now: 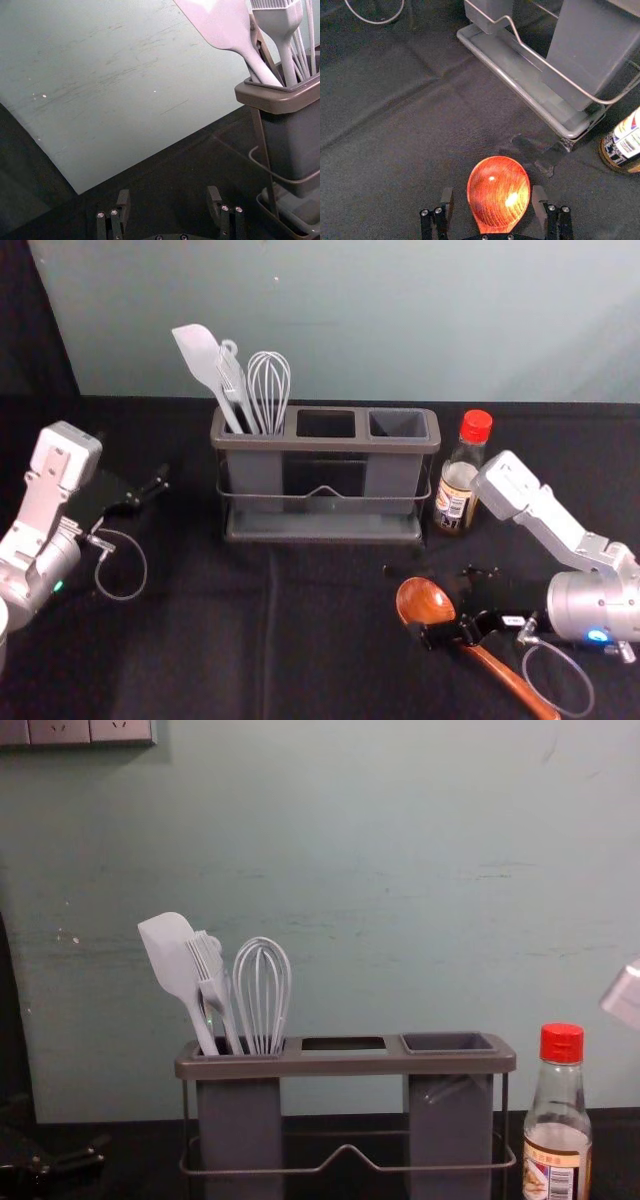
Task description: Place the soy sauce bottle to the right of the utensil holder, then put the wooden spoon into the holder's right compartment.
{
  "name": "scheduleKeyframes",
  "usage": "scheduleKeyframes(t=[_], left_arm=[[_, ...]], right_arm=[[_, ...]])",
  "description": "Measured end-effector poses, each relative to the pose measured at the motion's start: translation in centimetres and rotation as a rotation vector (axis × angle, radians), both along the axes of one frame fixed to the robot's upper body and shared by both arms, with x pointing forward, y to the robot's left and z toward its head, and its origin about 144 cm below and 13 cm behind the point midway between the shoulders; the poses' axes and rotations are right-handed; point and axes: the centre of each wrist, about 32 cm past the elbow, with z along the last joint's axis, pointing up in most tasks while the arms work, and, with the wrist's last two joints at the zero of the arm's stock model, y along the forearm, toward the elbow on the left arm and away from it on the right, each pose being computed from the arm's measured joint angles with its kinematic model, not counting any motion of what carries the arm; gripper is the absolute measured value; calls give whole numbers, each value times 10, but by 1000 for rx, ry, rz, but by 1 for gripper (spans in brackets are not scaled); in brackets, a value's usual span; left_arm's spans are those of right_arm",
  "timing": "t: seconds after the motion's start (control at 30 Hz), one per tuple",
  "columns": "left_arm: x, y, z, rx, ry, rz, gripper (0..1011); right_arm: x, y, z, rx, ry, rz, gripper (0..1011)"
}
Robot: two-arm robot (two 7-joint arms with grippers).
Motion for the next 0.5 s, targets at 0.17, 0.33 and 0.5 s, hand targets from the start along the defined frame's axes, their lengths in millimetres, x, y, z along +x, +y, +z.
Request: scheduleKeyframes(t=[0.17,0.33,0.5], left_arm=[[0,0,0,0,0,0,1005],[0,0,0,0,0,0,1005],[0,0,0,0,0,0,1005]], right_arm=[[5,3,-4,-4,6,5,1004],[10,5,-7,-8,9,3,1004],[14,6,-8,-15,11,2,1004]])
